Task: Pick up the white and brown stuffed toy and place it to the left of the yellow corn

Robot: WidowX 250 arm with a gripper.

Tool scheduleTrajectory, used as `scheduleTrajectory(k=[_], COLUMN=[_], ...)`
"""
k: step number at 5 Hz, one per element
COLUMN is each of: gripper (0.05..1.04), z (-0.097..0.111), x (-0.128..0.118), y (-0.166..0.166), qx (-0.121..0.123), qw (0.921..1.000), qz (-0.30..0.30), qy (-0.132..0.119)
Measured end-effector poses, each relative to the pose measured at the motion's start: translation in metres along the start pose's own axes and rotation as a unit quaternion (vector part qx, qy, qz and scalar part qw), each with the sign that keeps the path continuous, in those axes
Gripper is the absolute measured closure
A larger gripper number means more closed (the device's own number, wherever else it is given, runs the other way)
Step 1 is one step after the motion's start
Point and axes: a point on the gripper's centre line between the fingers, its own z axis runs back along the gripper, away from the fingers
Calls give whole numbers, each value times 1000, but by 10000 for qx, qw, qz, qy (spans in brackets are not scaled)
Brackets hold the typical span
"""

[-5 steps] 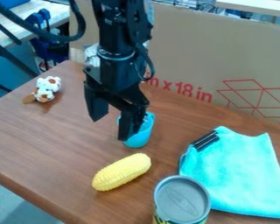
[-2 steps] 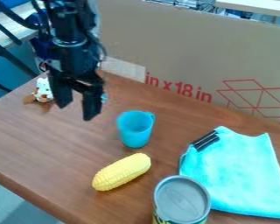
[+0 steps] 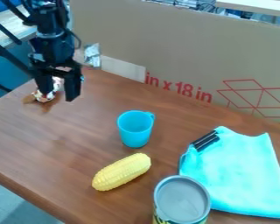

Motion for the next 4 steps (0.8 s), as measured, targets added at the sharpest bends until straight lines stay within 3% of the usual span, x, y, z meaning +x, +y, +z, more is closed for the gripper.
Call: scheduleTrajectory(k=[1,3,4], gripper=[81,81,81], z=[3,-3,-9], x=[16,19,23], y=[18,65,80], qx=[107,174,66], qw=[9999,9996,9994], qz=[22,214,340], qy=[-126,-81,-83])
